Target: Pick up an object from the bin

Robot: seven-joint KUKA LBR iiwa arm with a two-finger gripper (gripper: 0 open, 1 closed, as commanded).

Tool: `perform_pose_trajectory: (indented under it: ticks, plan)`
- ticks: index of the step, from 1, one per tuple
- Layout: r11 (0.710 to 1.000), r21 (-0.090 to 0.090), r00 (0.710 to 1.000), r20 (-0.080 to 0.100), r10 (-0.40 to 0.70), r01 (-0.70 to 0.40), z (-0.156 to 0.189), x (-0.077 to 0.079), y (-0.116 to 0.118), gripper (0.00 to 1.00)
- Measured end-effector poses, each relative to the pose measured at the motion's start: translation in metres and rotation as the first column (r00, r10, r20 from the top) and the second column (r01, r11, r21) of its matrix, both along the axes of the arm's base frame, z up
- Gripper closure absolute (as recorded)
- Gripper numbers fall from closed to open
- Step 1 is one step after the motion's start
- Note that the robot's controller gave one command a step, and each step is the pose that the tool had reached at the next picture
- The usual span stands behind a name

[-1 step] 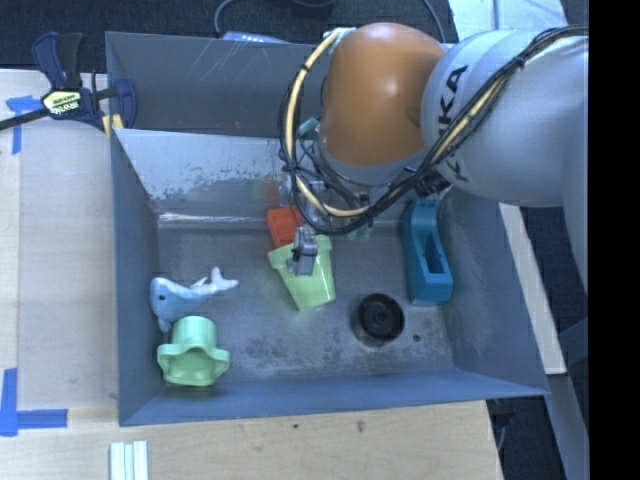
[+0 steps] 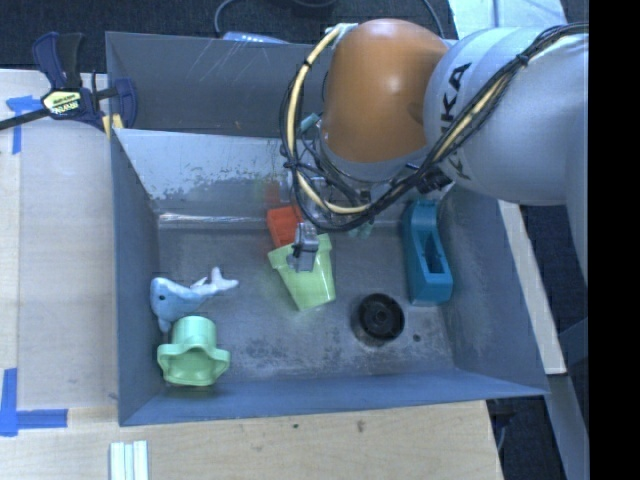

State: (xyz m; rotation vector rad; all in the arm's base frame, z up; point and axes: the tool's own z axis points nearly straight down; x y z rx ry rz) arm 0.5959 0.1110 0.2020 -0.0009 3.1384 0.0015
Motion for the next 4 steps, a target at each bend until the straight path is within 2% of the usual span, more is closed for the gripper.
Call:
perform_pose_trajectory:
  ticks: [1,2,3,4]
  plan:
    - [0.998,0.003,0.998,0.005,-0.059,0.059,-0.017,0.000,-0.011,0.00]
    - [0.994,0.000,0.994,0.000,-0.105,0.105,-0.060,0.008,-0.023,0.00]
    - [0.985,0.000,0.985,0.005,0.173,-0.173,-0.090,0.005,-0.020,0.00]
    - [0.982,0.000,0.982,0.004,0.188,-0.188,-0.120,0.014,-0.045,0.00]
